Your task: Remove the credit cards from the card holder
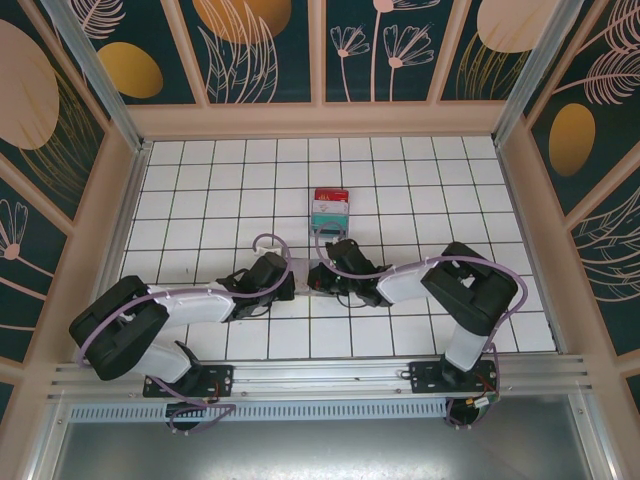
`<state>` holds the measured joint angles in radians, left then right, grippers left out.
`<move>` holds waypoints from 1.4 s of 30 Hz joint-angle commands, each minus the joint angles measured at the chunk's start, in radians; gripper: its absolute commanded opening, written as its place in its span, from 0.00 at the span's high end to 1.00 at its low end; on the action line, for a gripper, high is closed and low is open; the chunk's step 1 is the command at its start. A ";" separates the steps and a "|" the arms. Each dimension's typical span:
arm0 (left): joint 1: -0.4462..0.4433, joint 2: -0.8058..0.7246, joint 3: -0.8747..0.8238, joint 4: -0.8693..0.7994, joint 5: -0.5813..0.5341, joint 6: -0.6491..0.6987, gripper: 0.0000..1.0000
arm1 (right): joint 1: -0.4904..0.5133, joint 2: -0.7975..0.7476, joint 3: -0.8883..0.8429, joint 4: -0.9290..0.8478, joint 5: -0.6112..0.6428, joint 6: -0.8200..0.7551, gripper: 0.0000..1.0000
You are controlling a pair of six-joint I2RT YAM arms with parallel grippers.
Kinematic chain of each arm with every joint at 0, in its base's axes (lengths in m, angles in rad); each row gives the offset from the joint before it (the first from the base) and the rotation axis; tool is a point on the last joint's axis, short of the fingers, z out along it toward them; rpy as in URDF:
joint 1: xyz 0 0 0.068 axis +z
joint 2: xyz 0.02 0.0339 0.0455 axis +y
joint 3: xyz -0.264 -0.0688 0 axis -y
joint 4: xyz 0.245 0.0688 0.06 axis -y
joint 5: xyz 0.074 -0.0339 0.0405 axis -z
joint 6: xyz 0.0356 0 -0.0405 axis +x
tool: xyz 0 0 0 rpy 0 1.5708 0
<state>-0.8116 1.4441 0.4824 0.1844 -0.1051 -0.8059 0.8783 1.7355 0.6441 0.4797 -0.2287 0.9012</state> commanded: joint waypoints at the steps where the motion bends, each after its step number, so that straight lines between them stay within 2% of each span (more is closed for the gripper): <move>1: 0.005 0.021 -0.006 -0.042 -0.023 -0.011 1.00 | -0.016 -0.031 -0.031 -0.015 0.006 0.011 1.00; 3: 0.004 0.021 -0.005 -0.042 -0.021 -0.010 1.00 | -0.016 -0.029 -0.031 -0.009 0.002 0.012 0.97; 5: 0.004 0.021 -0.003 -0.038 -0.015 -0.009 1.00 | -0.016 -0.027 -0.031 0.005 -0.011 0.011 0.88; 8: 0.004 0.019 -0.001 -0.039 -0.012 -0.007 1.00 | -0.016 -0.019 -0.027 0.018 -0.025 0.014 0.86; 15: 0.004 0.017 0.001 -0.040 -0.012 -0.006 1.00 | -0.016 -0.011 -0.034 0.039 -0.034 0.024 0.87; 17: 0.004 0.019 0.001 -0.039 -0.010 -0.007 1.00 | -0.015 -0.005 -0.031 0.042 -0.044 0.018 0.92; 19: 0.003 0.018 0.001 -0.037 -0.007 -0.005 1.00 | -0.014 0.002 -0.024 0.042 -0.053 0.015 0.93; 27: 0.003 0.016 0.002 -0.034 -0.002 -0.004 1.00 | -0.011 0.030 0.009 0.014 -0.067 0.005 0.86; 42: 0.004 0.003 -0.001 -0.046 -0.018 -0.003 1.00 | -0.005 0.035 0.029 -0.029 -0.050 -0.001 0.83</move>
<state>-0.8097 1.4464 0.4828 0.1871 -0.1181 -0.8059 0.8658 1.7504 0.6579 0.4831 -0.2871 0.9154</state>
